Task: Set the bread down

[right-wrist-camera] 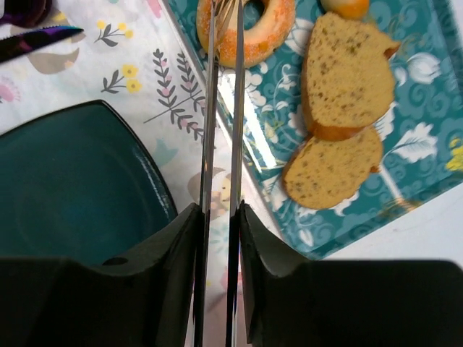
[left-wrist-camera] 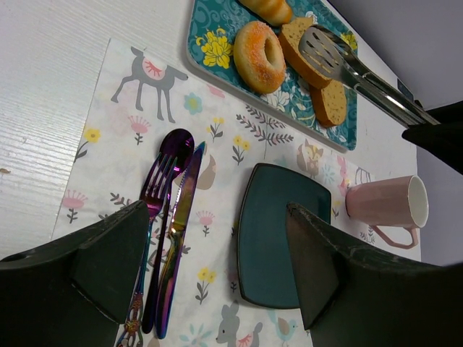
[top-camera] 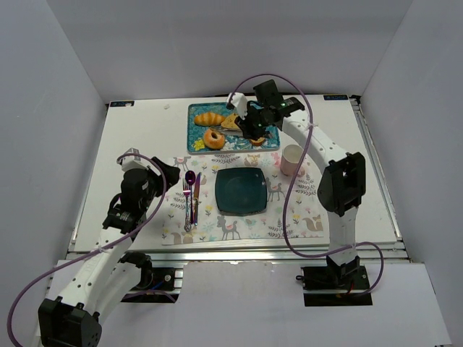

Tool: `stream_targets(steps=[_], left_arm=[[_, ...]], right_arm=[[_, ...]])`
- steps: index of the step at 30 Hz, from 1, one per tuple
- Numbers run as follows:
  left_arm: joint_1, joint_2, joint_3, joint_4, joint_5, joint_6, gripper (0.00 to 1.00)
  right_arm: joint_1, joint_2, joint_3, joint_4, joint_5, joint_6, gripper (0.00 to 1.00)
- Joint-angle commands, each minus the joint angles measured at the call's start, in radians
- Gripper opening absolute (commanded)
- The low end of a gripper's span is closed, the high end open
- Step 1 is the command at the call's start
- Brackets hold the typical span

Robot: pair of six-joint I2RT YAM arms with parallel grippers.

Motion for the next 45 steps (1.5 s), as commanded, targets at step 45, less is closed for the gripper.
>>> stream_targets(steps=[45], left_arm=[[0.001,-0.019,-0.030,0.026,-0.013,-0.030,0.85]], right_arm=[[0.060,0.043,0.051,0.111,0.054,0.332,0.45]])
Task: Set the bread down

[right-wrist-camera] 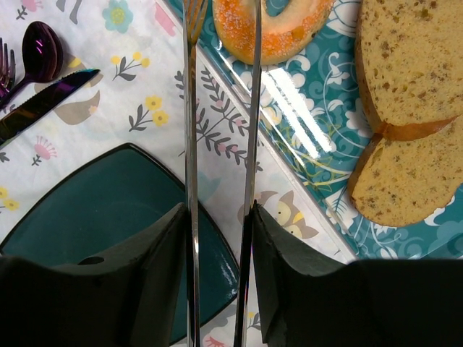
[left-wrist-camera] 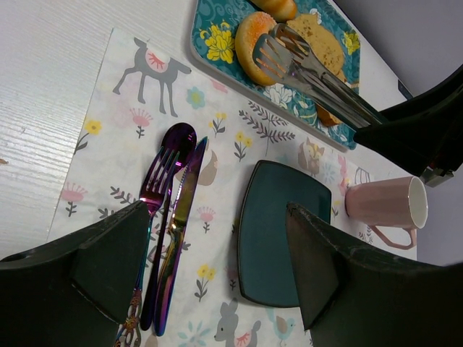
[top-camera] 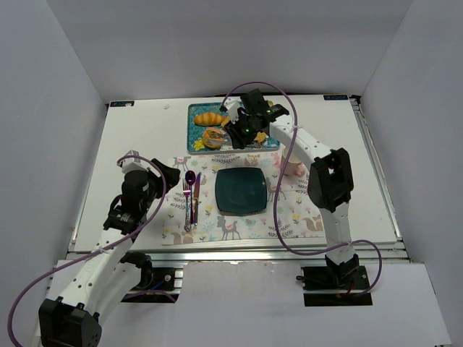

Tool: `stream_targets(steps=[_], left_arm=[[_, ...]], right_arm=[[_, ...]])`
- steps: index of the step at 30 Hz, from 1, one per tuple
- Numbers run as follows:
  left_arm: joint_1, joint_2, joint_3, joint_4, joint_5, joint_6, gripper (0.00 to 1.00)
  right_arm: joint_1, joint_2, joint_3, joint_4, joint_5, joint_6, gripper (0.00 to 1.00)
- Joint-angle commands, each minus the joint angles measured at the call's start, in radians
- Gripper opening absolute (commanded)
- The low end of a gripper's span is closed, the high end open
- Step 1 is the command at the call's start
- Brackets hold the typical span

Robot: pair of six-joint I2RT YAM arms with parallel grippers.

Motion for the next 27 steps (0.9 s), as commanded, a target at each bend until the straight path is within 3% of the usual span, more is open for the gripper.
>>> stream_targets(steps=[1,27], left_arm=[[0.001,-0.012,-0.006,0.022,-0.013,-0.003,0.85],[0.001,-0.037,-0.007,0.003,-0.023,-0.006,0.85]], right_arm=[[0.006,-0.072,0.038,0.048,0.011,0.005,0.45],[0.020,-0.049,-0.003,0.060,0.052,-0.009,0.47]])
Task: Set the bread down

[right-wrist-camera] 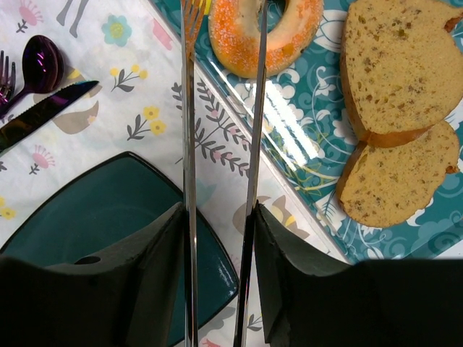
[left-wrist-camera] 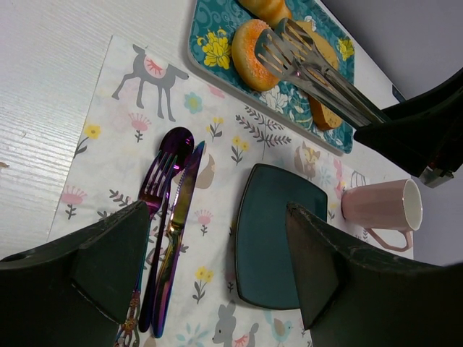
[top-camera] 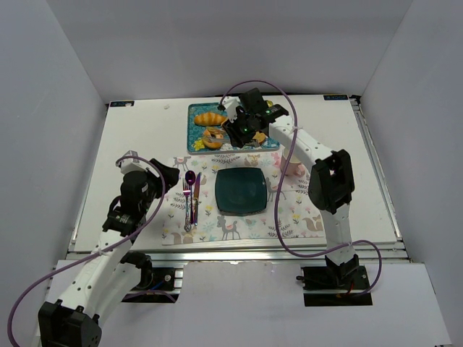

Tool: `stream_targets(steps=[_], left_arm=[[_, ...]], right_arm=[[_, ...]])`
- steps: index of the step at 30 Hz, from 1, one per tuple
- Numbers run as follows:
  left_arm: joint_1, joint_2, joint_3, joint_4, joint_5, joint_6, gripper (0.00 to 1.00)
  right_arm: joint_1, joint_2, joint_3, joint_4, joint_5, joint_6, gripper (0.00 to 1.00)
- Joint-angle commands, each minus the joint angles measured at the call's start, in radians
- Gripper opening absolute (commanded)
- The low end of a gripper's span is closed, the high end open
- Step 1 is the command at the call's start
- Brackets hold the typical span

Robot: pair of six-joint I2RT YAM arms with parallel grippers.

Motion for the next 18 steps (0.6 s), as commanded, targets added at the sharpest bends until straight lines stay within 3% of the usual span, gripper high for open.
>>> stream_targets(steps=[1,18], left_arm=[[0.001,-0.020,-0.006,0.006,-0.018,-0.006,0.85],[0.001,-0.011,-0.002,0.007,-0.016,-0.003,0.85]], right_arm=[[0.003,-0.027,-0.001,0.033,0.014,-0.005,0.47],[0.020,0.006,-0.019,0.019,0.025,-0.005,0.48]])
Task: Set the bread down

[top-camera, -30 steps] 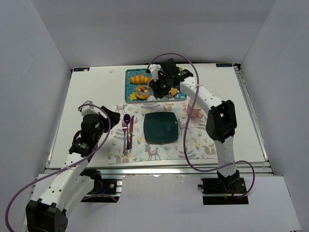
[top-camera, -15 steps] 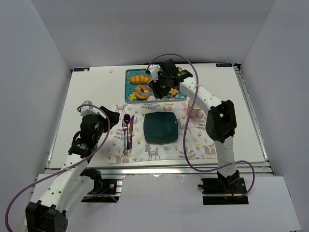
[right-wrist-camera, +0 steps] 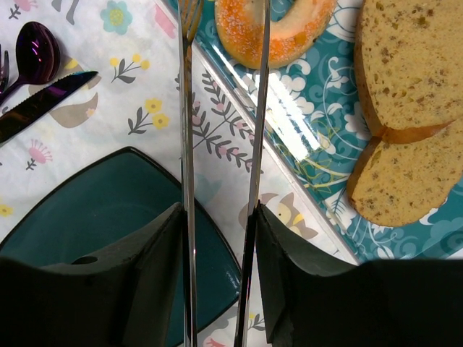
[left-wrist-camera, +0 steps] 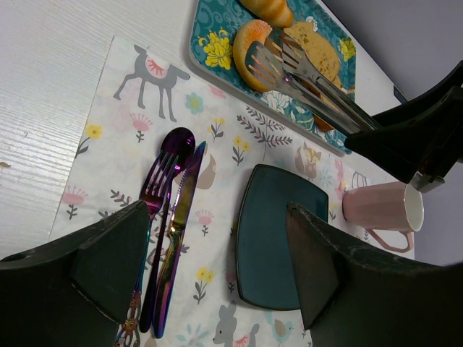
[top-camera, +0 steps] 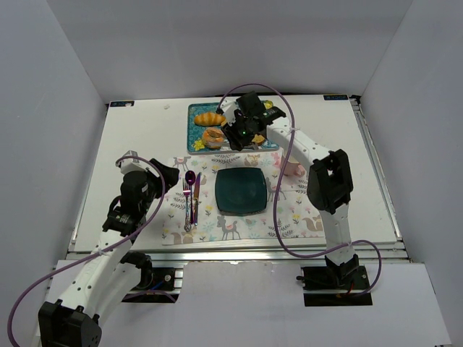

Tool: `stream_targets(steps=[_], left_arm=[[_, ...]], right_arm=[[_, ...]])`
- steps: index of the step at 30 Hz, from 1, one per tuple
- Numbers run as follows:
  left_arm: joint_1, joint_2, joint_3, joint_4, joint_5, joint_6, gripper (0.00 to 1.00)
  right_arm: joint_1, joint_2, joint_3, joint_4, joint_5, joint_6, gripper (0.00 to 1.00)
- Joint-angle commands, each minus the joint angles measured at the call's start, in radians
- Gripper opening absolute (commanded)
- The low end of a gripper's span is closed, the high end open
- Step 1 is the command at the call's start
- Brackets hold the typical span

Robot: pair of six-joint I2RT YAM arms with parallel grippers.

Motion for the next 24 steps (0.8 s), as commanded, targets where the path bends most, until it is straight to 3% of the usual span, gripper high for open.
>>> stream_targets(steps=[1,24], left_arm=[[0.001,-0.007,-0.002,0.007,-0.011,-0.003,0.85],[0.001,-0.009,-0.002,0.001,-0.014,-0.003,0.85]], right_arm=[[0.008,0.000,-0.001,0.020,0.013,-0.005,0.48],[0.021,0.027,-0.009,0.008,0.044,-0.004,0.44]])
